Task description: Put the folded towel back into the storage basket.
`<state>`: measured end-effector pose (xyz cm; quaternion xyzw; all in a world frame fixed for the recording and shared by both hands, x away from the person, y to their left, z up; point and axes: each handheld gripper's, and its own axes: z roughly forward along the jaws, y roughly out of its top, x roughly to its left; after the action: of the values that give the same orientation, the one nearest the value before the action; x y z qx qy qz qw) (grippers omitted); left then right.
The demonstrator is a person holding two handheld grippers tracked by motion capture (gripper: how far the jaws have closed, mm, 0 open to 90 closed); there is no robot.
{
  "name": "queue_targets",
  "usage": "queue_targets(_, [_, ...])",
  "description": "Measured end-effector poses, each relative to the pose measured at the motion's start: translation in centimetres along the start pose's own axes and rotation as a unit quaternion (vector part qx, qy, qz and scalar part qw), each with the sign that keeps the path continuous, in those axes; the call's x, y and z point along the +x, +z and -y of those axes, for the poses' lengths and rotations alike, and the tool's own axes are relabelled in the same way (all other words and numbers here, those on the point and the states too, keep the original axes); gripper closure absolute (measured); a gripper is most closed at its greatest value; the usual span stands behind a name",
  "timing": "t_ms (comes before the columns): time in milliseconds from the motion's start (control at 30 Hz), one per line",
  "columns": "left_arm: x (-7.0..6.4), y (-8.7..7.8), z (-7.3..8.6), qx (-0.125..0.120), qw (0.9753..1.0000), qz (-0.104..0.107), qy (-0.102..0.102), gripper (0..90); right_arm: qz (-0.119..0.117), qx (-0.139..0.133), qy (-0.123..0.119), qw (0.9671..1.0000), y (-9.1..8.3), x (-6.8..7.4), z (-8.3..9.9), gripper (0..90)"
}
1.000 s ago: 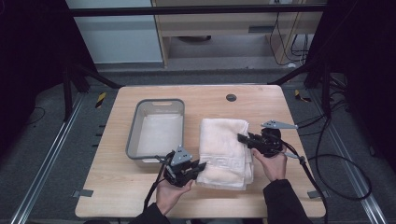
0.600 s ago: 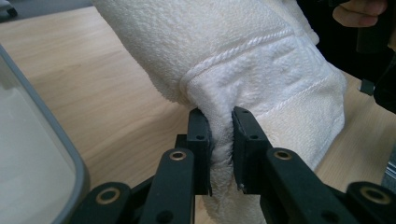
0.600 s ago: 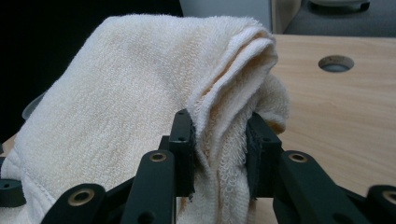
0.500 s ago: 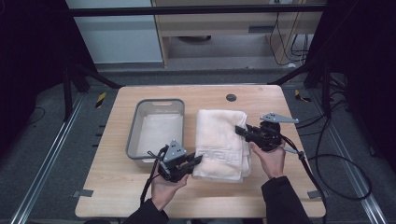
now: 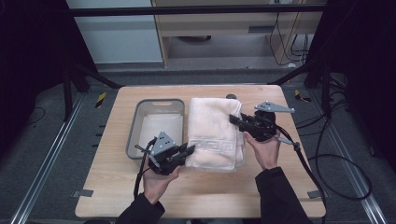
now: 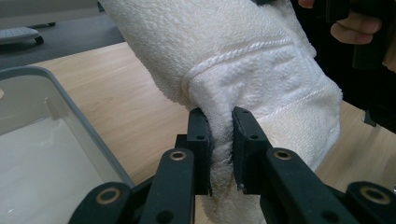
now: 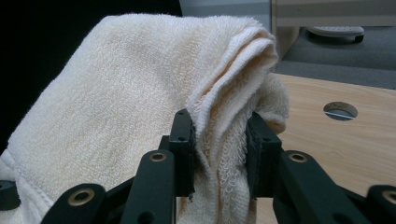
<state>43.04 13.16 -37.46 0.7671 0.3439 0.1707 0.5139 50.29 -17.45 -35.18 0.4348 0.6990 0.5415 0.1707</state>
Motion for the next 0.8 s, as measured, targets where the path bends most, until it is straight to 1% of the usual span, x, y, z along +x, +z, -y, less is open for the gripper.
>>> queue_targets(167, [0.4, -0.5, -0.3, -0.008, 0.9999, -0.008, 0.000, 78.4, -0.002, -0.005, -0.002, 1.0000, 0.4, 0.5, -0.7, 68.5])
queue_targets(200, [0.5, -0.6, -0.3, -0.010, 0.9999, -0.012, 0.001, 78.4, -0.003, -0.006, -0.003, 1.0000, 0.5, 0.6, -0.8, 68.5])
queue_targets(300, [0.8, -0.8, -0.4, -0.012, 0.9998, -0.015, 0.000, 78.4, 0.000, -0.006, -0.007, 1.0000, 0.8, 0.9, -1.1, 68.5])
queue_targets(467, [1.3, -1.4, -0.7, -0.023, 0.9995, -0.019, -0.010, 78.5, -0.002, -0.009, -0.011, 0.9999, 1.2, 1.4, -1.7, 68.5])
queue_targets(633, [2.0, -2.2, -1.1, -0.033, 0.9990, -0.025, -0.016, 78.5, -0.005, -0.015, -0.017, 0.9997, 1.7, 2.2, -2.8, 68.4])
queue_targets(667, [2.3, -2.5, -1.2, -0.035, 0.9988, -0.028, -0.017, 78.5, -0.003, -0.016, -0.022, 0.9996, 2.0, 2.6, -3.2, 68.4])
queue_targets(800, [2.9, -3.1, -1.3, -0.039, 0.9984, -0.034, -0.023, 78.5, -0.005, -0.015, -0.028, 0.9995, 2.5, 3.2, -3.9, 68.4])
